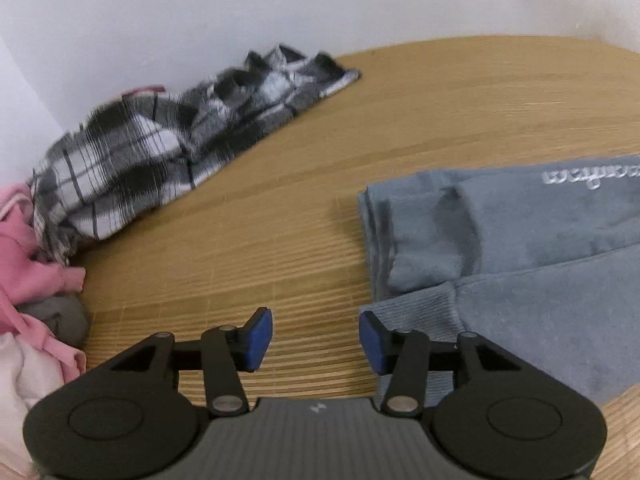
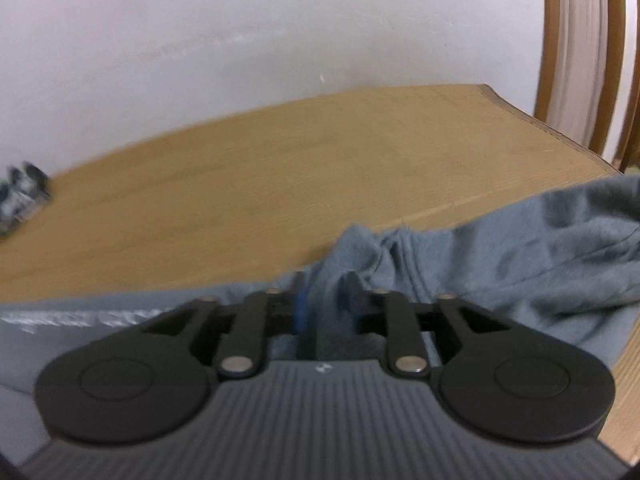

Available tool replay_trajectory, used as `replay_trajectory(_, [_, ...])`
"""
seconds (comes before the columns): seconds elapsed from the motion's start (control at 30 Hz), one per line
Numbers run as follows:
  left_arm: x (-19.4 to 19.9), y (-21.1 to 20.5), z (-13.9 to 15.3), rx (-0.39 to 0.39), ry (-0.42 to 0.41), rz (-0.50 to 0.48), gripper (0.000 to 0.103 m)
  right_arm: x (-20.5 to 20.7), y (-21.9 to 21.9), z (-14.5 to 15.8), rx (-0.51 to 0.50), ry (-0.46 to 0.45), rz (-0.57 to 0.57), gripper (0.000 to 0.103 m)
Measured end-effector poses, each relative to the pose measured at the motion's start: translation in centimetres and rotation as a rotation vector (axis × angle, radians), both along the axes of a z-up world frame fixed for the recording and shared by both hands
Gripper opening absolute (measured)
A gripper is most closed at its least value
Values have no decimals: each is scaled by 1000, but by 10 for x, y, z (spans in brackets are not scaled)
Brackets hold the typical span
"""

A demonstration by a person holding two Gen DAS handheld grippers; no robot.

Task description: Fold clothes

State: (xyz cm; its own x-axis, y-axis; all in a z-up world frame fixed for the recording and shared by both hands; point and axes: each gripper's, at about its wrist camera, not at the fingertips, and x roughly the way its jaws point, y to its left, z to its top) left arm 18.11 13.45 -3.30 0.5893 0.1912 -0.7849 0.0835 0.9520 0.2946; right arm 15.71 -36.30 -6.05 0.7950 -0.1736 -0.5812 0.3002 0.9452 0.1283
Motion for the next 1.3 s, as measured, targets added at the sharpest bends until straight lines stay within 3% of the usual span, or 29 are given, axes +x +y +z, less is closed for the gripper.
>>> replay_trajectory(0.07, [-7, -10, 9, -24, -10, -35, 51, -26, -9, 20, 3, -29, -19, 70])
replay_trajectory(0.17, [-23, -43, 18, -63, -29, -98, 52, -75, -25, 33, -2, -10, -35, 79])
replay_trajectory(0.4, [-80, -162, 8, -171, 32, -309, 54, -192, -49, -7, -52, 226, 26, 79])
replay_trajectory(0.57, [-126, -253, -8, -271, 136, -462, 54, -248, -63, -33, 87, 299, 134, 78])
replay_trajectory(0.63, [-148, -283, -9, -284, 135, -539, 54, -262, -60, -38, 122, 292, 183, 68])
replay_trajectory(0.67, [-163, -299, -8, -283, 126, -599, 54, -264, -57, -39, 135, 296, 212, 39])
replay_trajectory(0.7, [-176, -312, -6, -281, 108, -660, 54, -264, -53, -38, 151, 292, 233, 25])
replay_trajectory(0.73, [-191, -324, -3, -276, 80, -729, 55, -263, -51, -34, 180, 278, 246, 20])
replay_trajectory(0.8, [-220, -346, 4, -266, 16, -857, 63, -259, -52, -20, 252, 230, 261, 19])
replay_trajectory(0.9, [-251, -368, 18, -246, -113, -973, 72, -249, -54, 11, 371, 124, 349, 19])
replay_trajectory(1.0, [-263, -375, 32, -240, -226, -984, 77, -235, -49, 42, 438, 59, 472, 19])
replay_trajectory(1.13, [-261, -380, 37, -221, -257, -964, 79, -218, -34, 68, 506, 27, 615, 19])
replay_trajectory(1.17, [-261, -381, 36, -199, -280, -947, 72, -214, -29, 72, 534, 21, 647, 19])
replay_trajectory(1.2, [-259, -380, 35, -166, -289, -920, 50, -212, -24, 75, 538, 19, 666, 20])
replay_trajectory(1.23, [-256, -379, 35, -133, -298, -893, 39, -207, -18, 79, 502, 17, 671, 20])
replay_trajectory(1.27, [-247, -374, 38, -130, -289, -856, 21, -205, -17, 82, 486, 4, 665, 23])
replay_trajectory(1.3, [-237, -367, 42, -142, -269, -806, 19, -204, -18, 84, 489, -16, 656, 27])
